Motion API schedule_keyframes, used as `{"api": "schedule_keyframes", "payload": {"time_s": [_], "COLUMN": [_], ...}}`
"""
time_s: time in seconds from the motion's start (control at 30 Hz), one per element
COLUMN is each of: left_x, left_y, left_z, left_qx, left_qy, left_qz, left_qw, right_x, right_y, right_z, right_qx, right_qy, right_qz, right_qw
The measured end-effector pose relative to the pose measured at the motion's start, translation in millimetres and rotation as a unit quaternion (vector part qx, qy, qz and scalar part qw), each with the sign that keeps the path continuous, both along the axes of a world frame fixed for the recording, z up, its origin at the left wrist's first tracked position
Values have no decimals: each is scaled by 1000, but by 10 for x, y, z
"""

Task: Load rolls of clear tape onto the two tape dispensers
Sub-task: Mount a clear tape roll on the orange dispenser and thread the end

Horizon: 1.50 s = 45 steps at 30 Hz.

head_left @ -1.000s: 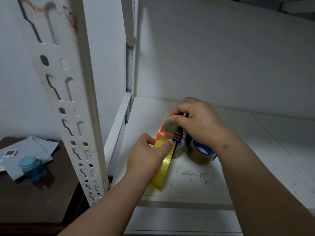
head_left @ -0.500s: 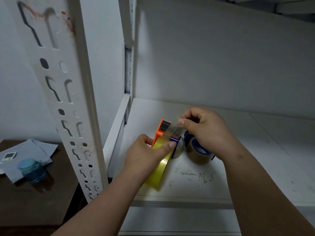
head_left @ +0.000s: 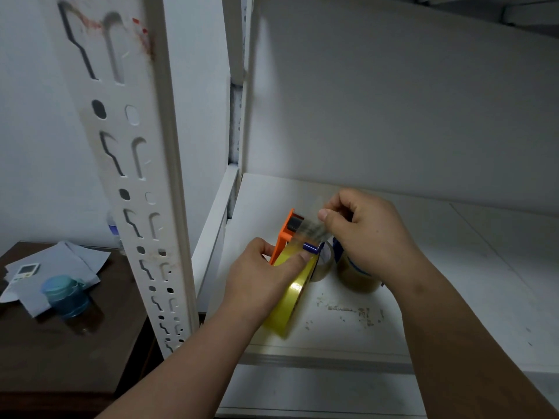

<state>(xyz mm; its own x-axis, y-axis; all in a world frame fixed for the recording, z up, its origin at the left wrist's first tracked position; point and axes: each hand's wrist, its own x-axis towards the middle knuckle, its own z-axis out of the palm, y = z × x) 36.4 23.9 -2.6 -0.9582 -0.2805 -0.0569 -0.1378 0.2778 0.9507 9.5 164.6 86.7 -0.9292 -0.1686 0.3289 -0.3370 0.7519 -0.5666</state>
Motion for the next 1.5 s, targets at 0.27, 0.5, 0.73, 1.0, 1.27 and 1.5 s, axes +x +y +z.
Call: {"api": "schedule_keyframes", "payload": {"time_s": [0.27,0.5,0.73,1.0,1.27,1.5], "left_x": [-55,-94,-109,-100,-98,-8], "left_y": [-6,1,2,-31,-55,-63], "left_z": [-54,-44,-57,-43,-49,-99], "left_qx": [10,48,60,-39,-27,93], "left_qy": [17,16,25,46,62,38], "left_qz": [3,-5,-4,-7,-2,-70], "left_qw": [1000,999,998,998,998,993], "right_x": [-16,-71,-116,-199,-217,-250], "right_y": [-51,-151,-232,-265,-215,-149], "right_z": [-75,-74,-62,-63,-38,-42], "right_qx": [-29,-32,12,54,42,36], "right_qy": [-6,7,35,88,62,52], "right_qz": [-26,-36,-39,-7,-22,-37], "right_qw": [999,999,999,995,997,997]}}
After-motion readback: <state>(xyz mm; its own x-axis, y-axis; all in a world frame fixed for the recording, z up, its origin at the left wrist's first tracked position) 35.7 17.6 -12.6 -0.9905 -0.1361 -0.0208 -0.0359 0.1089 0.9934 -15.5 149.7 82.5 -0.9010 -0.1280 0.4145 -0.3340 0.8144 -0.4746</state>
